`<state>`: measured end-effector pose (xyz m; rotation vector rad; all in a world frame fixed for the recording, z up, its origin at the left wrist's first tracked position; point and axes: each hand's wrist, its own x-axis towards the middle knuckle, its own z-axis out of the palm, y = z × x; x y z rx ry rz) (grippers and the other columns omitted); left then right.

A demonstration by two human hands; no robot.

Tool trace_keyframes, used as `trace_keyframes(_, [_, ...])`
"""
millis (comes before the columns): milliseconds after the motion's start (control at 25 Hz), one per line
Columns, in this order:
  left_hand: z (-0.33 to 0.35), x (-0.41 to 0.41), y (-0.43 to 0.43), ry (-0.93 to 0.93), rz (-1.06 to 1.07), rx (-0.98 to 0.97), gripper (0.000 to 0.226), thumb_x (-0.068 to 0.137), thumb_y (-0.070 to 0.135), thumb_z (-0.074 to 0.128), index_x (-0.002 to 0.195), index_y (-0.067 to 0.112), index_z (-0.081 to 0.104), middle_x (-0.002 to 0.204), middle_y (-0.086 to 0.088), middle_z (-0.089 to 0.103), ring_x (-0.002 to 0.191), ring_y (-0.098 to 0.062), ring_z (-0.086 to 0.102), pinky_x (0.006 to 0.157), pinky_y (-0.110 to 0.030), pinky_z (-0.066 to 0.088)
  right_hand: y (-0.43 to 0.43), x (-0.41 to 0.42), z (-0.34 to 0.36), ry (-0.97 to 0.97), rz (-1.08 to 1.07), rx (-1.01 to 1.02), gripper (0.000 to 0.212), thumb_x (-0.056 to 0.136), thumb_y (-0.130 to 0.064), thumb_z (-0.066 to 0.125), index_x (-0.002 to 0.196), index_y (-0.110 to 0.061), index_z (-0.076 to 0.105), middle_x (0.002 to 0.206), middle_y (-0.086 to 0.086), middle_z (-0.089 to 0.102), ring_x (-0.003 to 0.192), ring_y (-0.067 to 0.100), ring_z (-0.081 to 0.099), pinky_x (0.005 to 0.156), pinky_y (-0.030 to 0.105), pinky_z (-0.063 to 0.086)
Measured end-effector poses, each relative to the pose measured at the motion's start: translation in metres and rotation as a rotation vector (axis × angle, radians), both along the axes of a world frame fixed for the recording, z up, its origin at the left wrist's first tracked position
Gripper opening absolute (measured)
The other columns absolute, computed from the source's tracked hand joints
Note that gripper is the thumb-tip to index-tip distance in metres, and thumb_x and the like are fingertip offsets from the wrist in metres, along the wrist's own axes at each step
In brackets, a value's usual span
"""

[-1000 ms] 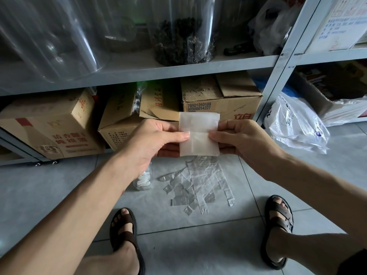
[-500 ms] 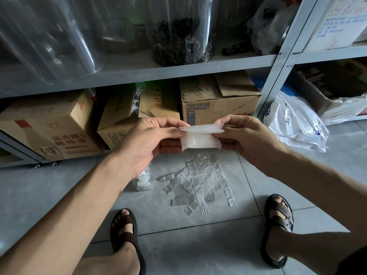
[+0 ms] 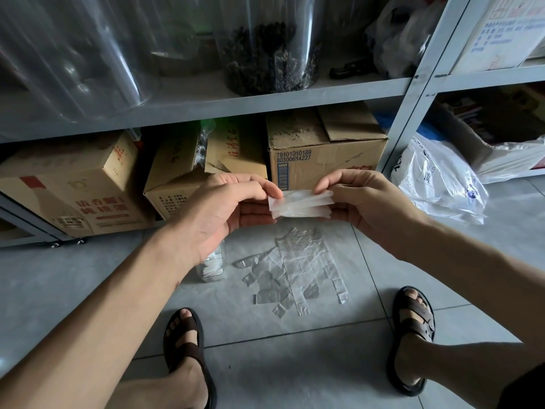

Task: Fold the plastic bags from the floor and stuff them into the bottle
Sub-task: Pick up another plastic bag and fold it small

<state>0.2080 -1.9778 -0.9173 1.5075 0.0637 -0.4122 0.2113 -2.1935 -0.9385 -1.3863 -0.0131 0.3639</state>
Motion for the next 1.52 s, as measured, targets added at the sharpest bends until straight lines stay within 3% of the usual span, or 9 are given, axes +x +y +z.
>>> trace_keyframes(120, [0.0,0.0,-0.001,0.013,-0.02,0.001,0.033,0.091,-0.003,0.047,0.076,0.005,0.075,0.087,-0.016,0.072,0.078,-0.024,0.067,0.069,-0.033,0.061,0.0,0.0,-0.001,-0.028,-0.008,-0.033,0.034,0.094,0.011,0.047,0.076,-0.006,0.07,0.073,0.008,0.065,0.064,0.014,0.063,0.059,0.022,0.057])
trace_keyframes(280, [0.0,-0.003,-0.002,0.02,-0.086,-0.041,0.011,0.081,0.009,0.067,0.088,0.002,0.072,0.088,-0.015,0.071,0.076,-0.021,0.069,0.067,-0.027,0.062,0.001,-0.002,-0.001,-0.095,-0.016,-0.062,0.03,0.094,0.012,0.047,0.078,-0.002,0.067,0.075,0.01,0.063,0.062,0.012,0.062,0.056,0.021,0.055])
trace_keyframes(480, [-0.004,-0.001,0.0,-0.064,-0.07,0.093,0.015,0.075,-0.006,0.074,0.086,0.004,0.073,0.078,-0.011,0.071,0.067,-0.014,0.067,0.068,-0.022,0.06,0.004,-0.002,0.0,-0.086,-0.012,-0.065,0.029,0.096,0.01,0.045,0.078,-0.003,0.064,0.071,0.007,0.062,0.062,0.012,0.062,0.056,0.022,0.054])
trace_keyframes(640, [-0.008,-0.001,0.0,-0.212,-0.076,0.296,0.019,0.071,0.001,0.083,0.082,0.015,0.078,0.08,-0.014,0.074,0.071,-0.022,0.068,0.083,-0.038,0.057,0.006,-0.003,0.004,-0.056,0.048,-0.027,0.019,0.096,0.0,0.048,0.083,-0.004,0.062,0.077,0.012,0.064,0.067,0.023,0.063,0.057,0.03,0.055])
trace_keyframes(720, [-0.008,-0.002,-0.001,-0.268,-0.123,0.336,0.018,0.072,0.006,0.085,0.085,0.017,0.079,0.081,-0.013,0.075,0.073,-0.023,0.069,0.089,-0.047,0.056,0.006,-0.005,0.004,-0.146,0.155,-0.128,0.008,0.092,-0.006,0.062,0.088,-0.001,0.065,0.084,0.014,0.068,0.072,0.024,0.064,0.062,0.03,0.057])
trace_keyframes(880, [-0.008,-0.003,0.0,-0.325,-0.2,0.404,0.021,0.07,0.013,0.088,0.086,0.022,0.079,0.081,-0.018,0.074,0.073,-0.028,0.066,0.086,-0.058,0.053,0.008,-0.008,0.002,-0.27,0.213,-0.331,0.014,0.075,0.0,0.08,0.083,-0.007,0.071,0.078,0.005,0.071,0.07,0.016,0.066,0.066,0.022,0.053])
trace_keyframes(1160, [-0.003,0.001,0.006,-0.288,-0.17,0.365,0.017,0.072,0.001,0.083,0.083,0.012,0.078,0.079,-0.018,0.074,0.069,-0.018,0.067,0.072,-0.024,0.056,0.001,-0.006,0.004,-0.202,0.206,-0.309,0.014,0.075,0.001,0.078,0.082,-0.008,0.07,0.073,0.009,0.073,0.066,0.016,0.069,0.071,0.021,0.056])
trace_keyframes(1400, [-0.003,0.003,0.013,-0.282,-0.131,0.361,0.019,0.07,0.001,0.084,0.082,0.014,0.078,0.081,-0.017,0.075,0.071,-0.021,0.069,0.086,-0.038,0.057,-0.002,-0.002,0.0,-0.122,0.136,-0.206,0.013,0.072,0.005,0.075,0.078,-0.006,0.071,0.071,0.009,0.072,0.064,0.015,0.069,0.065,0.018,0.055])
trace_keyframes(1520, [-0.002,0.003,0.012,-0.275,-0.106,0.338,0.023,0.069,-0.003,0.083,0.084,0.013,0.077,0.087,-0.015,0.076,0.073,-0.021,0.069,0.082,-0.033,0.058,-0.001,-0.002,-0.001,-0.087,0.103,-0.167,0.013,0.066,0.0,0.076,0.077,-0.005,0.071,0.071,0.009,0.071,0.062,0.014,0.068,0.064,0.017,0.055])
